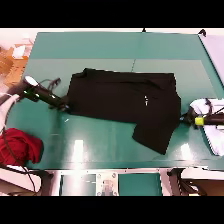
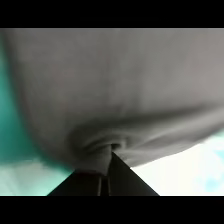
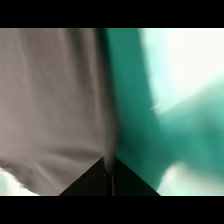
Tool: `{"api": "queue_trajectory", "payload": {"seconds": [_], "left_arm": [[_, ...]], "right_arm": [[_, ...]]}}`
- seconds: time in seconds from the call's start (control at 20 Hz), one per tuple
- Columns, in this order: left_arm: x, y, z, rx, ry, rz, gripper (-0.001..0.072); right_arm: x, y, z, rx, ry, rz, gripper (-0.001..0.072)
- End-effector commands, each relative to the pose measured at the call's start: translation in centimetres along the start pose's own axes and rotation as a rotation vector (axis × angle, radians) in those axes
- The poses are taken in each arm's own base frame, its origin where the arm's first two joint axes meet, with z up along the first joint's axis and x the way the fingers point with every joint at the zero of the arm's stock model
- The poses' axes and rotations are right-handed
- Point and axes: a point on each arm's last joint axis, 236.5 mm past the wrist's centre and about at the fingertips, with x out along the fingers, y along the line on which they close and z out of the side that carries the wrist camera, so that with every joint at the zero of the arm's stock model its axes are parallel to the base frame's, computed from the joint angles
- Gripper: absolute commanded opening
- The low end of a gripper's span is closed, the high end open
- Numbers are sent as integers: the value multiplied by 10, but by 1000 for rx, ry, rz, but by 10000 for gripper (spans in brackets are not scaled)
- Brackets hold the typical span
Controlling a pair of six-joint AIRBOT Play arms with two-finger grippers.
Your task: Fold the shirts.
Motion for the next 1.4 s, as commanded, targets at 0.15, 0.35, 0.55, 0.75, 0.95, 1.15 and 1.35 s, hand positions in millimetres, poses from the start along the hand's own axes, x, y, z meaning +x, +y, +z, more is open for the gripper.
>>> {"api": "queue_trajectory", "payload": {"seconds": [0.15, 0.35, 0.55, 0.75, 0.95, 1.15, 1.35], "left_arm": [[-249, -195, 57, 419, -627, -51, 25], [-446, -335, -30, 787, -1213, 34, 26], [-538, -399, -153, 971, -1574, 113, 26], [-543, -383, -183, 903, -1585, 217, 26], [-518, -334, -144, 732, -1447, 297, 26], [-403, -262, -63, 581, -1046, 230, 26], [-245, -165, 25, 405, -775, 78, 25]], "right_arm": [[-213, 293, 47, -525, -592, 519, 20], [-357, 442, -46, -963, -1036, 514, 20], [-435, 505, -145, -1188, -1424, 438, 20], [-446, 506, -174, -1238, -1546, 303, 20], [-427, 480, -135, -1148, -1480, 285, 20], [-322, 394, -57, -905, -1151, 331, 20], [-182, 274, 38, -558, -988, 242, 20]]}}
